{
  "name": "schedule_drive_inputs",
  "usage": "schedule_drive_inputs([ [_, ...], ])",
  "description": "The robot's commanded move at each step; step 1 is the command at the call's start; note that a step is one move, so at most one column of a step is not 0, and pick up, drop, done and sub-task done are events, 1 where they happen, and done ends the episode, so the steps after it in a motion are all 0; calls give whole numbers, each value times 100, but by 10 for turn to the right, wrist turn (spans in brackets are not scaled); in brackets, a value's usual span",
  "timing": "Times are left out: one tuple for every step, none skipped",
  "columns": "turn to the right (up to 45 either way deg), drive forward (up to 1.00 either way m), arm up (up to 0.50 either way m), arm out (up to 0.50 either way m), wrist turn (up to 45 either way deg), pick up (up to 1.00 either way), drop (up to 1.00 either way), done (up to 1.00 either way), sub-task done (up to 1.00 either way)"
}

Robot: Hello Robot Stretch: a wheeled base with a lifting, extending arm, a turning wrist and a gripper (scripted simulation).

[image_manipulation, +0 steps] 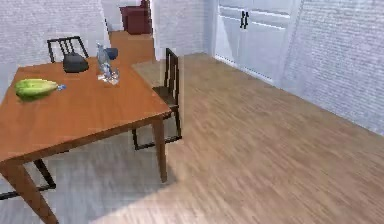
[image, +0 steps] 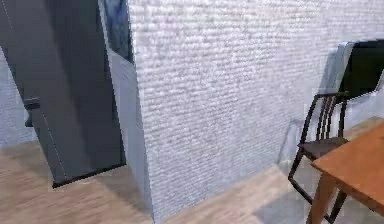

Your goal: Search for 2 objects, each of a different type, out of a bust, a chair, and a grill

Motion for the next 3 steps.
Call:
schedule_drive_inputs([
  [-450, 0, 0, 0, 0, 0, 0, 0, 0],
  [-450, 0, 0, 0, 0, 0, 0, 0, 0],
  [-120, 0, 0, 0, 0, 0, 0, 0, 0],
])
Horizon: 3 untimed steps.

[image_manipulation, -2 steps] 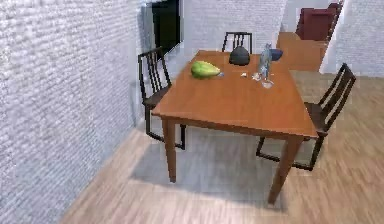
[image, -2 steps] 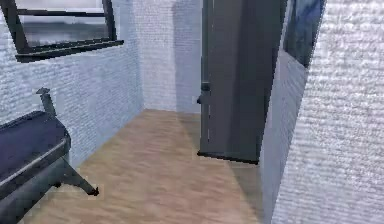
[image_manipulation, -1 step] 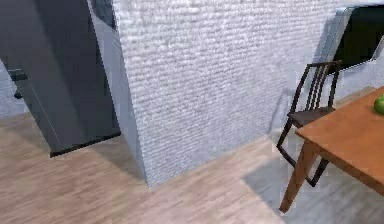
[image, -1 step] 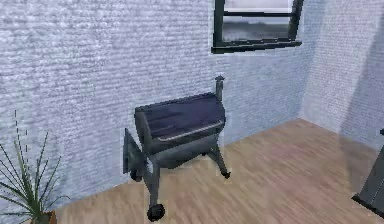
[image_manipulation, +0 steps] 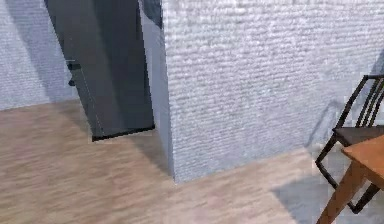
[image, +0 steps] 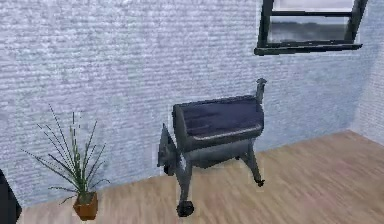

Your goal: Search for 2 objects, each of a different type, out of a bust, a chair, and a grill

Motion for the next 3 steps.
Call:
schedule_drive_inputs([
  [0, 45, 0, 0, 0, 0, 0, 0, 0],
  [0, 0, 0, 0, 0, 0, 0, 0, 100],
  [450, 0, 0, 0, 0, 0, 0, 0, 0],
])
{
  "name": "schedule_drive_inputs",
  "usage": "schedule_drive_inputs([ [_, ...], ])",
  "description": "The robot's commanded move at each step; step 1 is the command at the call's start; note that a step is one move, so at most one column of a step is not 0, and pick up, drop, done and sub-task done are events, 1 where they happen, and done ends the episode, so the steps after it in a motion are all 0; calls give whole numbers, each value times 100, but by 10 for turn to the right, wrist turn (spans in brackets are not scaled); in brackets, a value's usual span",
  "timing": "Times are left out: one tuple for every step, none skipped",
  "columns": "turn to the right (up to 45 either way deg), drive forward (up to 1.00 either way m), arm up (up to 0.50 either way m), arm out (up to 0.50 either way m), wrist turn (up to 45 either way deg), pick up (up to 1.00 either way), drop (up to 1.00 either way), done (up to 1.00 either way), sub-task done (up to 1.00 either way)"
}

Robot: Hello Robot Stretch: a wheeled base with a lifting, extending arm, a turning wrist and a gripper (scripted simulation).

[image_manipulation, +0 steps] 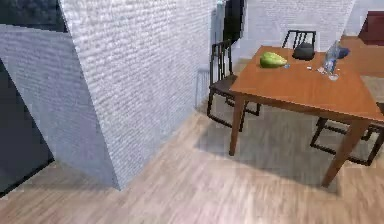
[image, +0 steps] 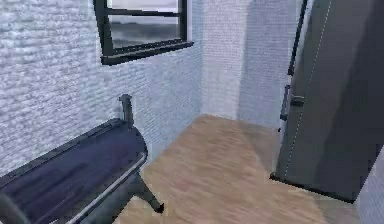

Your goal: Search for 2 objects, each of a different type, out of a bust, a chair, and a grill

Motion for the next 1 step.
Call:
schedule_drive_inputs([
  [450, 0, 0, 0, 0, 0, 0, 0, 0],
])
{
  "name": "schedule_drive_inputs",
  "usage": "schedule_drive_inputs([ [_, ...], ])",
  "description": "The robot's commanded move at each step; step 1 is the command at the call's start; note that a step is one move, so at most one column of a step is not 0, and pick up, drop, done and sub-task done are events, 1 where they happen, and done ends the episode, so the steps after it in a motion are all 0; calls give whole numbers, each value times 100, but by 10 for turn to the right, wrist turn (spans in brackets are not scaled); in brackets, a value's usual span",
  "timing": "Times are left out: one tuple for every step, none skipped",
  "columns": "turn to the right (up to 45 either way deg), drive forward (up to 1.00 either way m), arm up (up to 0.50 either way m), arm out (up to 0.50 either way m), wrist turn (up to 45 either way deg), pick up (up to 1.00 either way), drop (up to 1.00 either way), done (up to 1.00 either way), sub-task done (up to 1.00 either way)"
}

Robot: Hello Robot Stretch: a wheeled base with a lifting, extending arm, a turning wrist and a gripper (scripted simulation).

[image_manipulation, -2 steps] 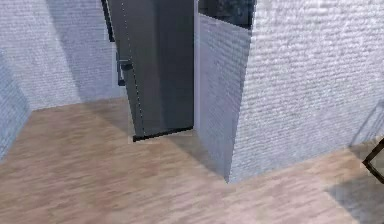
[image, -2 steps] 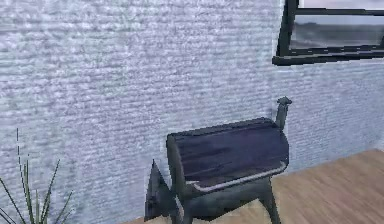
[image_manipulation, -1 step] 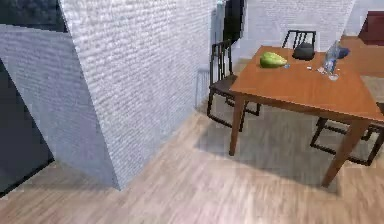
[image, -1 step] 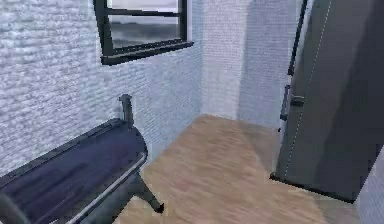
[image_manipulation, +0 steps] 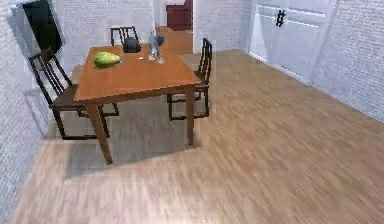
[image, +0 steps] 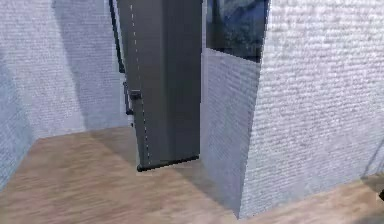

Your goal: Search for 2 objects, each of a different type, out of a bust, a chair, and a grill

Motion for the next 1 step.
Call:
schedule_drive_inputs([
  [450, 0, 0, 0, 0, 0, 0, 0, 0],
])
